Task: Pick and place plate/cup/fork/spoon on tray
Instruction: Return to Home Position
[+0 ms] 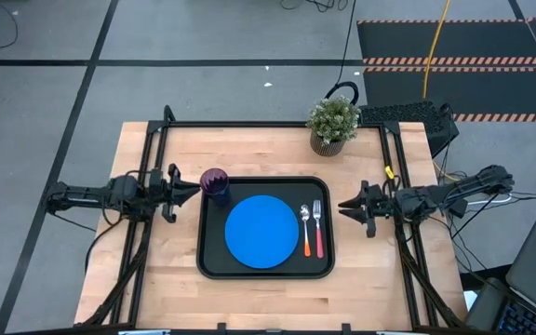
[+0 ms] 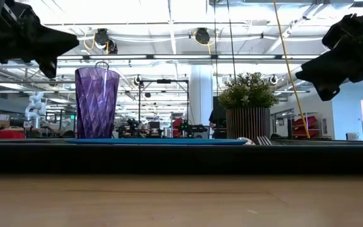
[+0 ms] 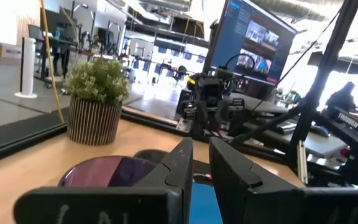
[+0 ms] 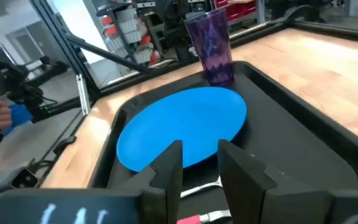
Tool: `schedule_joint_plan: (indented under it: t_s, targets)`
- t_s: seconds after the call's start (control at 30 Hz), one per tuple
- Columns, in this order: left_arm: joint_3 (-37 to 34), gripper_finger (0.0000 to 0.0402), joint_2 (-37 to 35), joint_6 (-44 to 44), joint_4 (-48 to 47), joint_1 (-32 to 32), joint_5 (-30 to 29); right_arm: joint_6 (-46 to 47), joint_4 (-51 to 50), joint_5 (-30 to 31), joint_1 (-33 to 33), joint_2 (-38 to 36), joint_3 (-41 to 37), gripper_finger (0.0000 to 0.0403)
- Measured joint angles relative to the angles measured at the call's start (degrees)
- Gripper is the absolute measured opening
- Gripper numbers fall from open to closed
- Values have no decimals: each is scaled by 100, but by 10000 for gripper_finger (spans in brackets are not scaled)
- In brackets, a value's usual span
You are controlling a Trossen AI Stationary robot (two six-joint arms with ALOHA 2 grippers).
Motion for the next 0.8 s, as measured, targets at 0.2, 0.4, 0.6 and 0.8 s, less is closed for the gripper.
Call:
schedule_joint_plan:
  t_s: [0.2,0.4,0.6,0.8]
  targets:
    - [0,56,-1,236,-34,0,-1,-118,153,-14,2,24,-144,93]
    - [0,56,15,431,-424,0,-44,-185,196,-21,2,22,-150,93]
    - [0,56,17,698,-550,-2,118,-329,264,-154,2,22,-158,93]
    - [0,56,19,925,-554,-2,586,-563,410,-152,2,22,-160,93]
